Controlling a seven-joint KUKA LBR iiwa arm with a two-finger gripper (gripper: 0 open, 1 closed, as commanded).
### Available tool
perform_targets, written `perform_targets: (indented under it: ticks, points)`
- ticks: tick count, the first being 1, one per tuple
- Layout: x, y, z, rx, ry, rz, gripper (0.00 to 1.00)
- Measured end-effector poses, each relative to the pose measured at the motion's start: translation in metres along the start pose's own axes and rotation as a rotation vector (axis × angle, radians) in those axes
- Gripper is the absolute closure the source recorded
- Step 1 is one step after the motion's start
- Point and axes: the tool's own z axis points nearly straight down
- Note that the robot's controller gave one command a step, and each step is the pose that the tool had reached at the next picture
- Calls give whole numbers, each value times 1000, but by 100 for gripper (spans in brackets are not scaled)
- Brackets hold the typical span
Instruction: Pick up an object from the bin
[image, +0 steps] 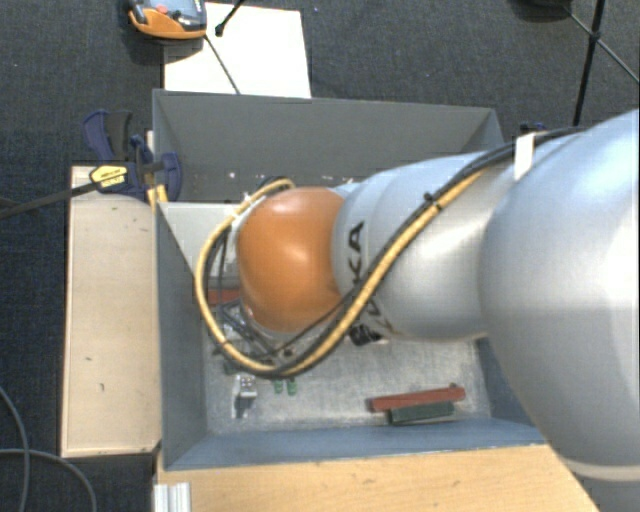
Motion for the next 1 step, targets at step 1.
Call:
perform_targets:
  ticks: [1]
  points:
    - [-2,-1,-4,-2,-8,6,0]
